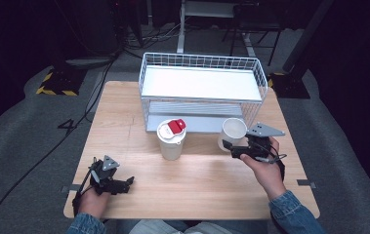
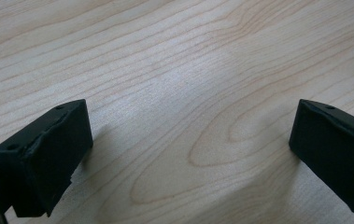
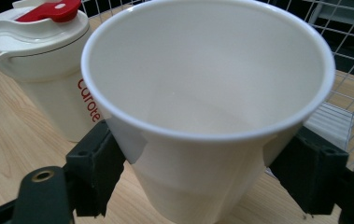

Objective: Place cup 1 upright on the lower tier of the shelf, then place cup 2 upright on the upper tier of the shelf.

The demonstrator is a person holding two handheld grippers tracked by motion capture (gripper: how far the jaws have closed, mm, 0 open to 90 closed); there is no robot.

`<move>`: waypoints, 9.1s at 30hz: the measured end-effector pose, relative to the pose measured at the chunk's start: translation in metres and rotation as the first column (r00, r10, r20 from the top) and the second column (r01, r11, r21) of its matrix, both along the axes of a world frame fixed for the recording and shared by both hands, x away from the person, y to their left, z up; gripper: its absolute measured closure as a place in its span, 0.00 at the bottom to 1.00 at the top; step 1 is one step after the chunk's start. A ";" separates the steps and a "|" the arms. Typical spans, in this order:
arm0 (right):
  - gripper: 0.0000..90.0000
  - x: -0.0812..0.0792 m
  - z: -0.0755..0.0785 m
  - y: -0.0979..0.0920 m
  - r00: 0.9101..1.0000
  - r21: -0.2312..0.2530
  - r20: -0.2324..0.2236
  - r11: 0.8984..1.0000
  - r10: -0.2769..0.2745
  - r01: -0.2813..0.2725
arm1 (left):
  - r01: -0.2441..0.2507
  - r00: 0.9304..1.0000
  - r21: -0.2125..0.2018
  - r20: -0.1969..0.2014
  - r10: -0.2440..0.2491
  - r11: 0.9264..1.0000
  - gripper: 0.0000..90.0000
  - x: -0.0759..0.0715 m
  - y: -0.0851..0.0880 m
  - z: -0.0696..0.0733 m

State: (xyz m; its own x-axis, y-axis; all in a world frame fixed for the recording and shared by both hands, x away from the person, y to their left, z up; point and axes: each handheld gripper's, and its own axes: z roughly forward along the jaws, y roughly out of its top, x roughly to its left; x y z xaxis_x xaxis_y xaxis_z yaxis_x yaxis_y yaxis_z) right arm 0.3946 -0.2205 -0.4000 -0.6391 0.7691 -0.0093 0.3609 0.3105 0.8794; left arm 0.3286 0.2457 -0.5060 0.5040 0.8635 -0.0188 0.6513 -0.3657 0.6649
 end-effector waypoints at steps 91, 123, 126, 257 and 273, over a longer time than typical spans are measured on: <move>0.25 0.127 -0.071 0.089 0.997 0.027 0.007 0.996 -0.081 0.081 | -0.035 0.999 -0.012 -0.004 0.035 0.999 0.00 -0.002 -0.001 -0.001; 0.03 0.097 -0.056 0.056 0.998 0.048 0.032 0.997 -0.062 0.060 | 0.008 1.000 -0.007 -0.008 -0.008 1.000 0.00 -0.004 -0.002 0.000; 0.04 0.083 -0.049 0.045 0.999 0.058 0.037 0.998 -0.032 0.030 | 0.016 1.000 -0.004 -0.005 -0.016 1.000 0.00 -0.003 -0.002 0.000; 0.00 -0.033 -0.106 -0.118 0.962 -0.176 -0.220 0.976 -0.164 0.126 | 0.272 0.944 -0.340 0.274 -0.182 0.900 0.00 0.055 -0.091 0.042; 0.00 -0.032 -0.106 -0.117 0.962 -0.174 -0.218 0.976 -0.165 0.128 | 0.229 0.944 -0.371 0.310 -0.112 0.900 0.00 0.073 -0.114 0.028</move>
